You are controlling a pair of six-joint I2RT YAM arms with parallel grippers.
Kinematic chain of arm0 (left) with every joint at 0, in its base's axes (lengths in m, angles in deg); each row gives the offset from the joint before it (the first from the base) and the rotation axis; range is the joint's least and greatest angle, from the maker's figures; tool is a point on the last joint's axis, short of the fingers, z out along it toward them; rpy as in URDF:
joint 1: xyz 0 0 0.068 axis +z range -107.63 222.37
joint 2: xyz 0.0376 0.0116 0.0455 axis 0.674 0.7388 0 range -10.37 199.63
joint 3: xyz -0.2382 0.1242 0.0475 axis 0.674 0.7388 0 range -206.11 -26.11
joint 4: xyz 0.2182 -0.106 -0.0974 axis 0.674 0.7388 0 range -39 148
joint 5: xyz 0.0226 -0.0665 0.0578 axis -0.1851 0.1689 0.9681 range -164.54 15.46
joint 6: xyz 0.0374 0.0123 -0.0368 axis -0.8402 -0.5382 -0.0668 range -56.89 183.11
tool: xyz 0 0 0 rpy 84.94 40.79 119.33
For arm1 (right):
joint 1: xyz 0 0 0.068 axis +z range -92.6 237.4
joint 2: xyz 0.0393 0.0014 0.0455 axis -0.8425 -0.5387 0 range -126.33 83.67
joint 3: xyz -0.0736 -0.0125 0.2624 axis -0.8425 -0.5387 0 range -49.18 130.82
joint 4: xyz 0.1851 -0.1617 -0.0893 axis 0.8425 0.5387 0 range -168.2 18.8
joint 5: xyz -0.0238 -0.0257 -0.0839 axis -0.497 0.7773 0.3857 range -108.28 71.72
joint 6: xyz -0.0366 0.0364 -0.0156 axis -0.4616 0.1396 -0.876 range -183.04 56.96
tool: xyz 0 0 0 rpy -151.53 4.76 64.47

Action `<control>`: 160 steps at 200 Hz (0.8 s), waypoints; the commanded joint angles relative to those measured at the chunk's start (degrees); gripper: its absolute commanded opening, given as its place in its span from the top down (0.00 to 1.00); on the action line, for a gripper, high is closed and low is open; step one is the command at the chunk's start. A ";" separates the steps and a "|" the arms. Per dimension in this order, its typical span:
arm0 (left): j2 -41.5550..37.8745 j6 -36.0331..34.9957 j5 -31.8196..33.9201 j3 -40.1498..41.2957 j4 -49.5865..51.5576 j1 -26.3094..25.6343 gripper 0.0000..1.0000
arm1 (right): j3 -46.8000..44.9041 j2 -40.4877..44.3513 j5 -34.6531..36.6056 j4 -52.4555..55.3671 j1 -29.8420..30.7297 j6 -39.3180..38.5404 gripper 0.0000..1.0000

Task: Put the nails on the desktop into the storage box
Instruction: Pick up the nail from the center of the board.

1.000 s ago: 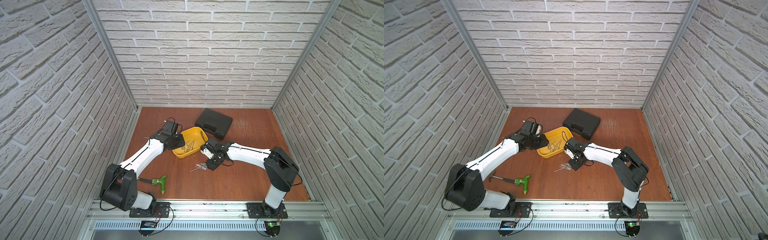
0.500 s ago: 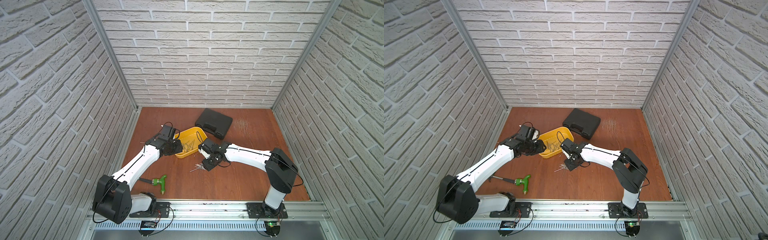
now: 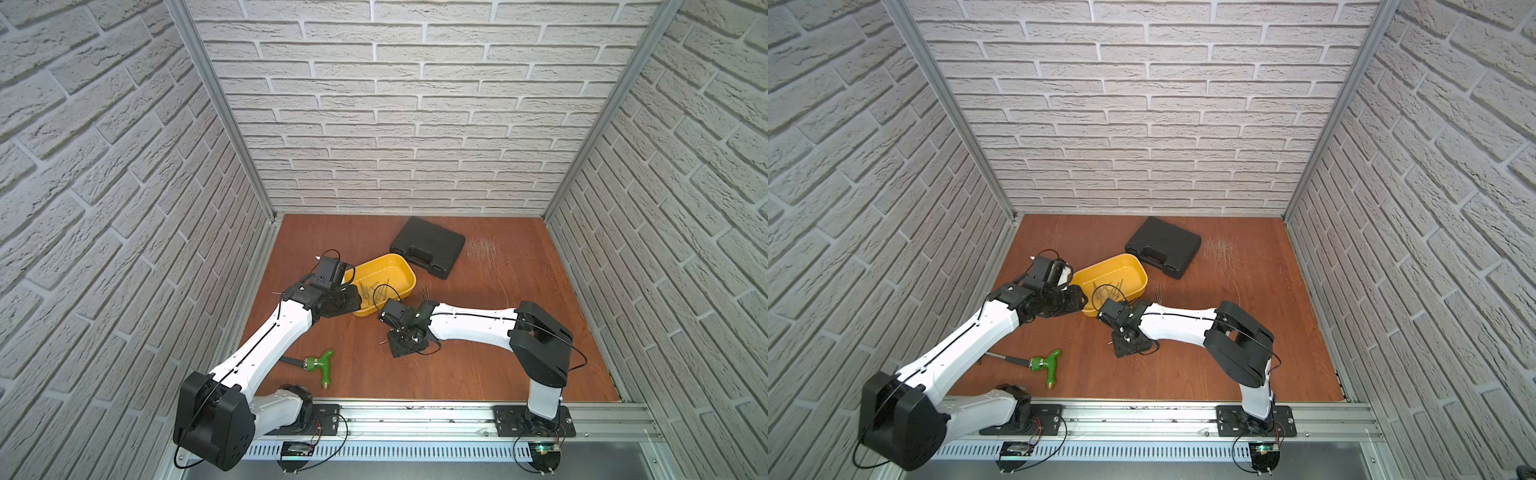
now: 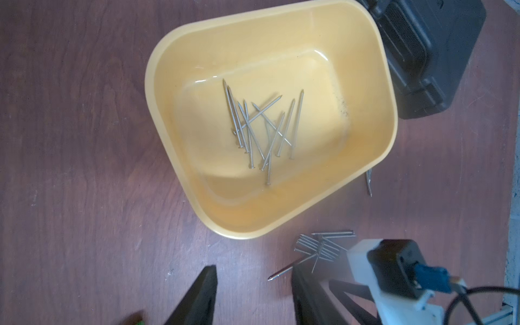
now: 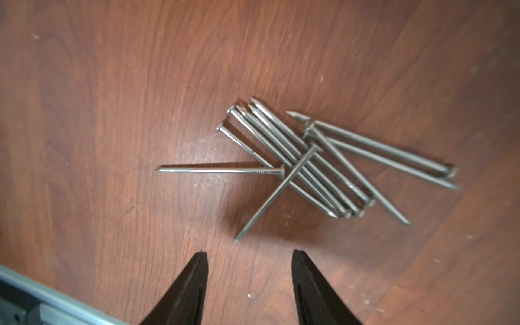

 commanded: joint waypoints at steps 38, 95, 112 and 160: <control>-1.94 -2.09 -0.09 0.96 0.81 0.17 0.49 | 3.58 -3.97 4.99 0.47 -0.01 5.79 0.48; -2.77 -2.45 -0.51 1.66 0.80 1.23 0.49 | 2.99 -6.93 4.28 -0.06 -1.73 6.13 0.65; -2.77 -2.40 -0.86 1.83 0.56 1.45 0.49 | 2.32 -6.72 4.11 0.03 -1.94 5.91 0.77; -2.31 -2.59 -1.13 1.51 0.53 1.47 0.49 | 0.53 -2.79 4.90 1.03 -1.96 5.85 0.98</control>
